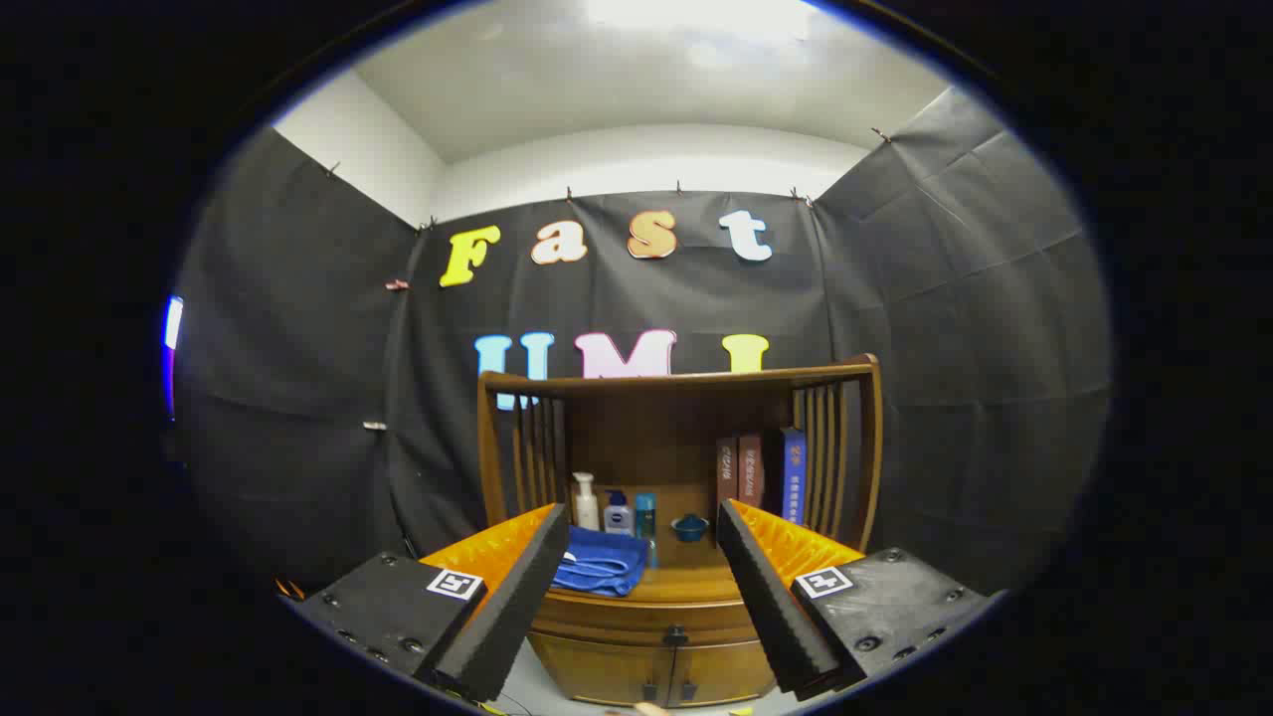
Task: Pull open the drawer, take out the items inside it, and place them on the countertop above the cabinet.
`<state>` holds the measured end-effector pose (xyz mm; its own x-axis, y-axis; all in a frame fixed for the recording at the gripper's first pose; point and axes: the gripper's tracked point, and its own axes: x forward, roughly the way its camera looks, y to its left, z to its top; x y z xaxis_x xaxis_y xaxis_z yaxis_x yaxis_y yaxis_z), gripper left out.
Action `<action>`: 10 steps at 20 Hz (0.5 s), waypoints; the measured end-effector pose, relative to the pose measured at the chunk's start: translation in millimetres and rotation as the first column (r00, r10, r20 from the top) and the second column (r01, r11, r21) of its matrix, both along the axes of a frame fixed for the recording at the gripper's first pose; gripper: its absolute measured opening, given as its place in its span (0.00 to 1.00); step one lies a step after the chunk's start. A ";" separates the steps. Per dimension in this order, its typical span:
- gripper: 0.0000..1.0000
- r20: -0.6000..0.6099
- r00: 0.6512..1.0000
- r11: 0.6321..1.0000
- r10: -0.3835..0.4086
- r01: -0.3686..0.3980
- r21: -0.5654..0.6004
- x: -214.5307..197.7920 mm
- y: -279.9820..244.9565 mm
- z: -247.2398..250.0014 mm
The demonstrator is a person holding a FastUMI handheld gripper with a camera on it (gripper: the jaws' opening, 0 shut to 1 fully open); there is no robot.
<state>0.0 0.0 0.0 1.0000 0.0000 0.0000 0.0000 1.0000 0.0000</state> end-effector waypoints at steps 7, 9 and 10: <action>0.98 -0.008 1.000 0.999 0.016 -0.015 0.051 0.8 0.4 1.4; 0.98 -0.015 1.000 0.999 0.006 -0.005 0.048 0.7 -3.2 0.2; 0.98 -0.015 1.000 0.999 0.006 -0.005 0.047 0.3 -4.0 1.0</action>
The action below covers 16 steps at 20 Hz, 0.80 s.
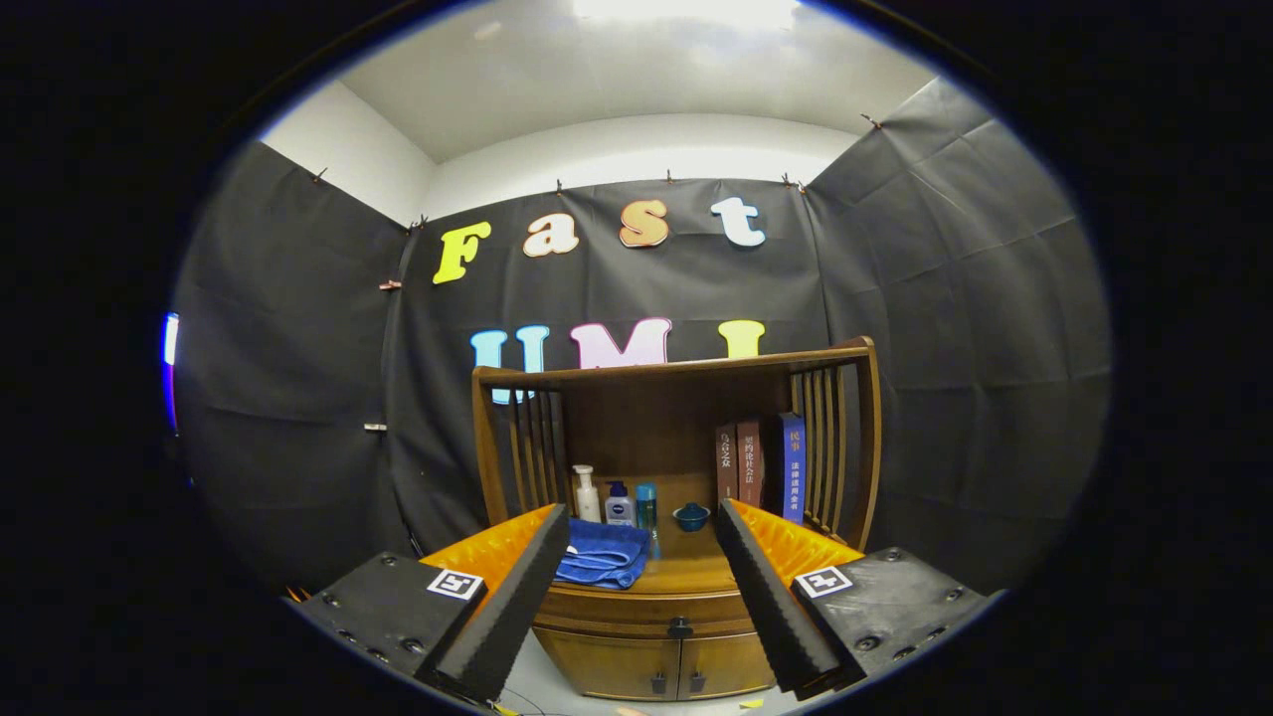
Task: Pull open the drawer, take out the items inside it, and place them on the countertop above the cabinet.
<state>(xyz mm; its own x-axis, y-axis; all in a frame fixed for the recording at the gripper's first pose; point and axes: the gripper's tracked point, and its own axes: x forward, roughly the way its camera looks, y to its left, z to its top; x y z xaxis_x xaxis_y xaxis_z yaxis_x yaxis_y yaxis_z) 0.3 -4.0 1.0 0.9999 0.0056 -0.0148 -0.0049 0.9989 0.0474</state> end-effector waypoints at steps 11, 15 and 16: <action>0.98 0.000 1.000 1.000 0.010 -0.010 -0.014 6.5 -0.1 0.3; 0.98 -0.003 1.000 1.000 0.008 -0.008 -0.017 13.4 -0.2 -2.6; 0.98 -0.004 1.000 1.000 0.008 -0.008 -0.017 14.5 -0.3 -4.6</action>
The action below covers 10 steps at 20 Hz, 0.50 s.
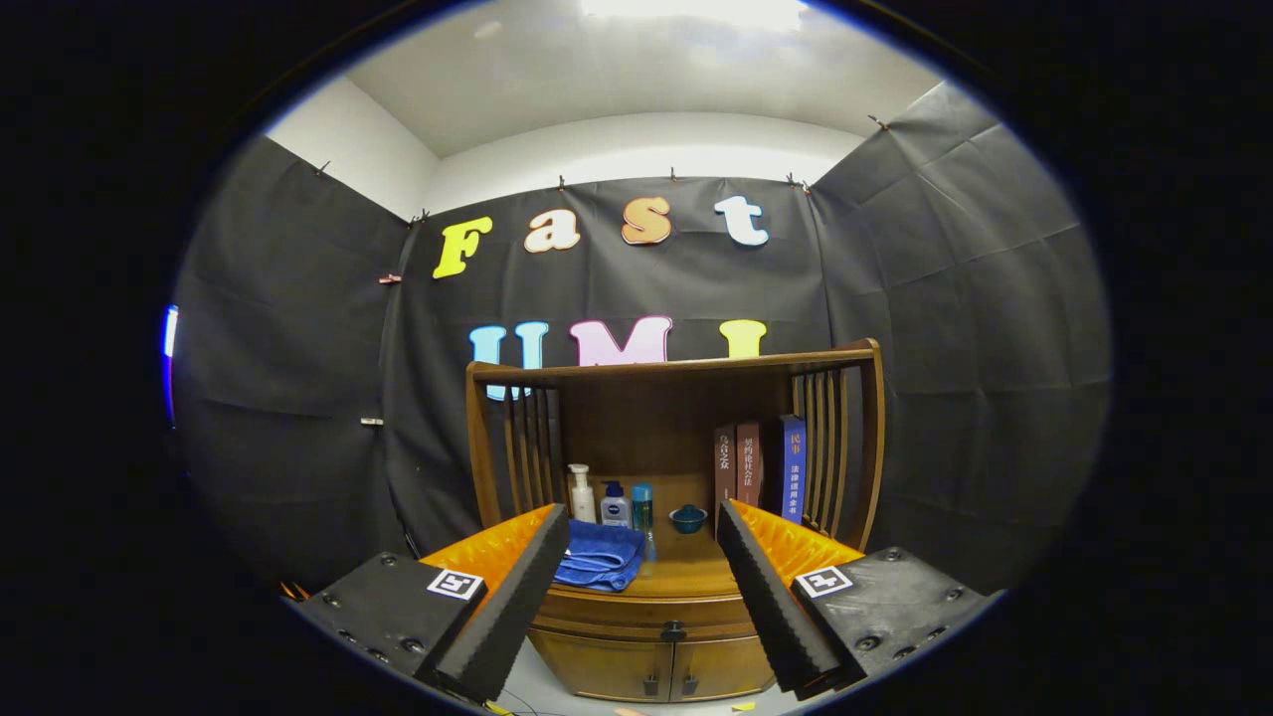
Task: Pull open the drawer, take out the items inside it, and place them on the countertop above the cabinet.
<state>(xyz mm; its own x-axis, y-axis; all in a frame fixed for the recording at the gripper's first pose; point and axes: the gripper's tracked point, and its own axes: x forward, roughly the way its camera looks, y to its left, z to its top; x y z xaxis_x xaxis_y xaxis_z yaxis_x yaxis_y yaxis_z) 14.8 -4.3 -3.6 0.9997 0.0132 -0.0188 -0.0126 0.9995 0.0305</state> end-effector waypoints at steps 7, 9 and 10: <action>0.98 -0.036 0.999 1.000 -0.004 0.004 0.009 27.5 -3.8 -34.9; 0.98 -0.048 0.999 1.000 0.002 -0.001 0.013 38.8 -3.9 -53.3; 0.98 -0.055 0.998 1.000 0.006 -0.005 0.017 45.5 -4.2 -62.8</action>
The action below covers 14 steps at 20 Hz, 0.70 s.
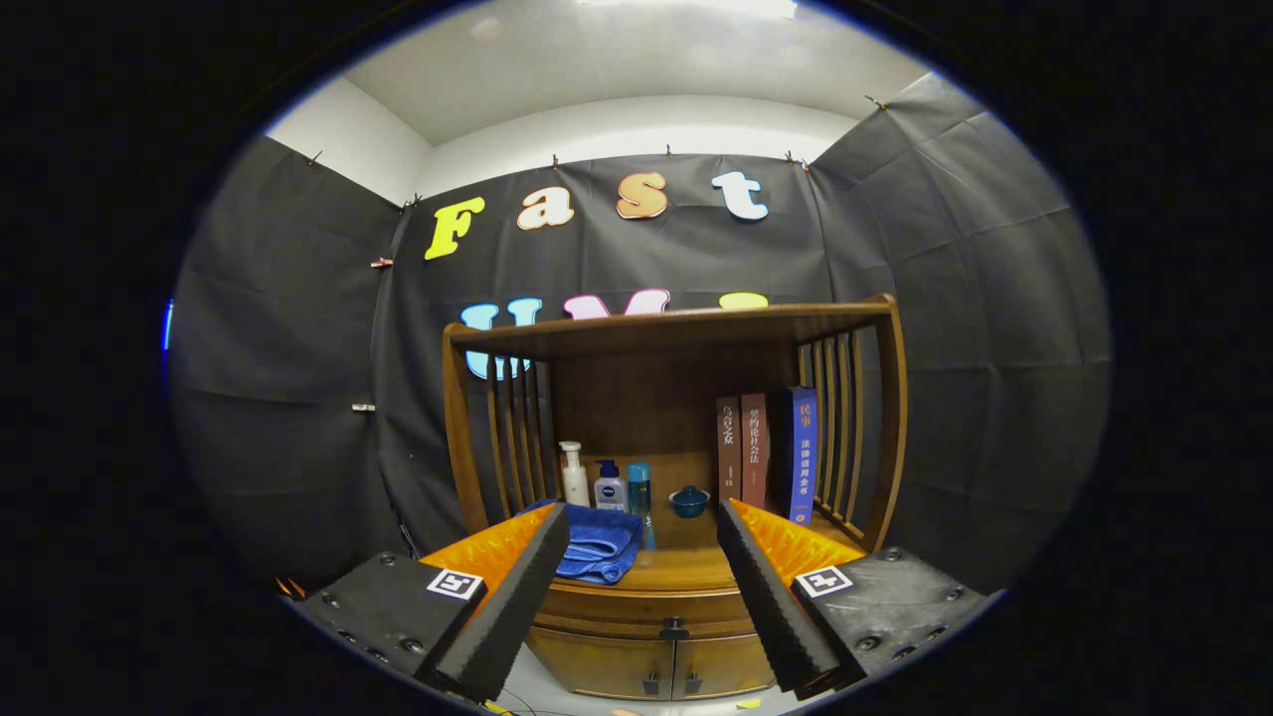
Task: Pull open the drawer, take out the items inside it, and place them on the countertop above the cabinet.
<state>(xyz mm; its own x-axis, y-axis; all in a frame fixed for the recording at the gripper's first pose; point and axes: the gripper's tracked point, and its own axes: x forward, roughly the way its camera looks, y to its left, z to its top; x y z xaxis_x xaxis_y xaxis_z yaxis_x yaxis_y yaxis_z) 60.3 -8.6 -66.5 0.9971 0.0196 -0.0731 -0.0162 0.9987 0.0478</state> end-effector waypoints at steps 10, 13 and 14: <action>0.99 -0.090 0.996 1.000 -0.012 0.013 0.012 51.0 -5.1 -119.2; 0.99 -0.120 0.992 0.999 -0.025 0.028 0.024 60.1 -9.2 -147.9; 0.99 -0.131 0.991 0.999 -0.030 0.034 0.027 63.3 -11.0 -158.2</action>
